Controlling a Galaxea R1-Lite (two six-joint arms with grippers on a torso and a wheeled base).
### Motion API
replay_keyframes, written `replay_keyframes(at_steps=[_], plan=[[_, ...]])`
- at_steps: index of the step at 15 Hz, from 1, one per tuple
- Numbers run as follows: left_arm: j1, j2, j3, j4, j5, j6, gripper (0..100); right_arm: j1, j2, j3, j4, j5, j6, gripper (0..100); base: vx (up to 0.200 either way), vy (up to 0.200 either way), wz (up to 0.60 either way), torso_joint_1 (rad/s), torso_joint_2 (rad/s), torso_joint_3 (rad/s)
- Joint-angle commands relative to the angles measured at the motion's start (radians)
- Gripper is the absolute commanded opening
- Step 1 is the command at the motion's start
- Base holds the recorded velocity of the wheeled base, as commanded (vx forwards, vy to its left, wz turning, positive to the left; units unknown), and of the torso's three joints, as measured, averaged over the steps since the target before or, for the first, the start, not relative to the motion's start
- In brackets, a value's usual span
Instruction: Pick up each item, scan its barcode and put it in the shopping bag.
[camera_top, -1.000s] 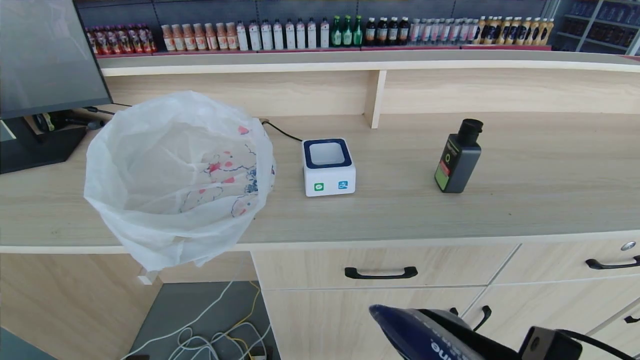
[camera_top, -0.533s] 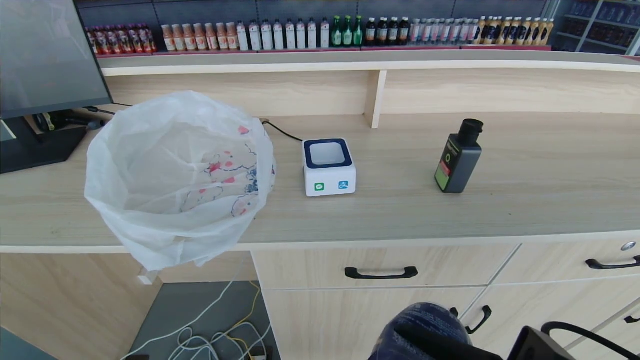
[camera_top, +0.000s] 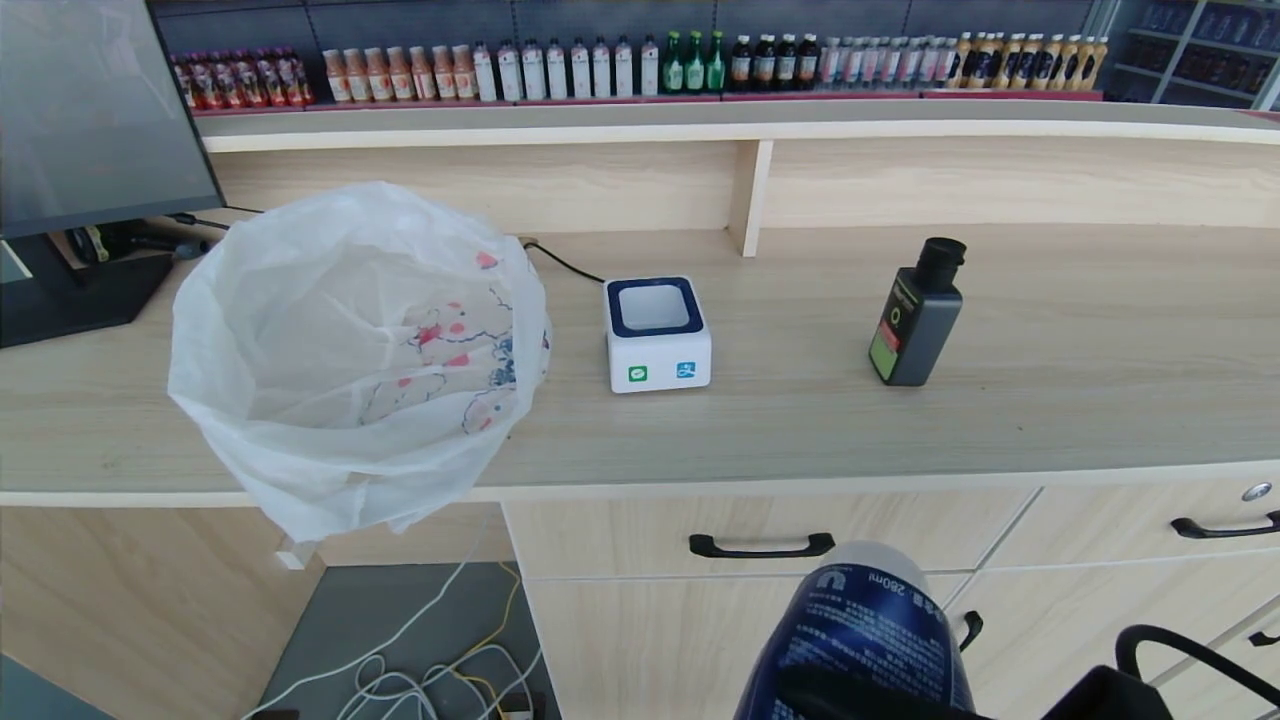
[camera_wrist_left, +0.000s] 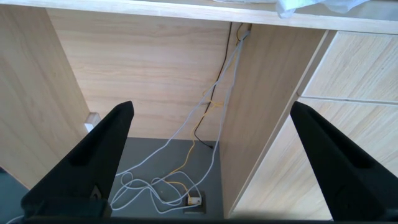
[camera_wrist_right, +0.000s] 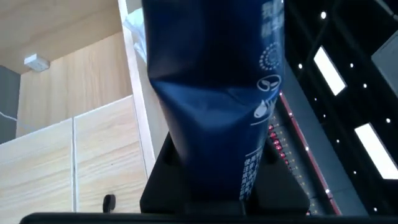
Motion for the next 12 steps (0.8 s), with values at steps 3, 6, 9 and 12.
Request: replay_keyframes(at_steps=[3, 6, 9, 12], plan=[[0.001, 0.0, 0.0, 0.0, 0.0, 0.0, 100, 0.009, -0.012, -0.031, -0.001, 0.004, -0.164, 0, 0.0, 0.0, 0.0, 0.0, 0.0, 0.0], [0.001, 0.0, 0.0, 0.0, 0.0, 0.0, 100, 0.001, -0.013, -0.034, -0.001, 0.004, -0.194, 0, 0.0, 0.0, 0.0, 0.0, 0.0, 0.0], [0.001, 0.0, 0.0, 0.0, 0.0, 0.0, 100, 0.001, 0.002, -0.112, -0.001, 0.004, -0.286, 0, 0.0, 0.0, 0.0, 0.0, 0.0, 0.0], [0.001, 0.0, 0.0, 0.0, 0.0, 0.0, 100, 0.006, 0.027, -0.148, -0.001, 0.004, -0.325, 0, 0.0, 0.0, 0.0, 0.0, 0.0, 0.0]])
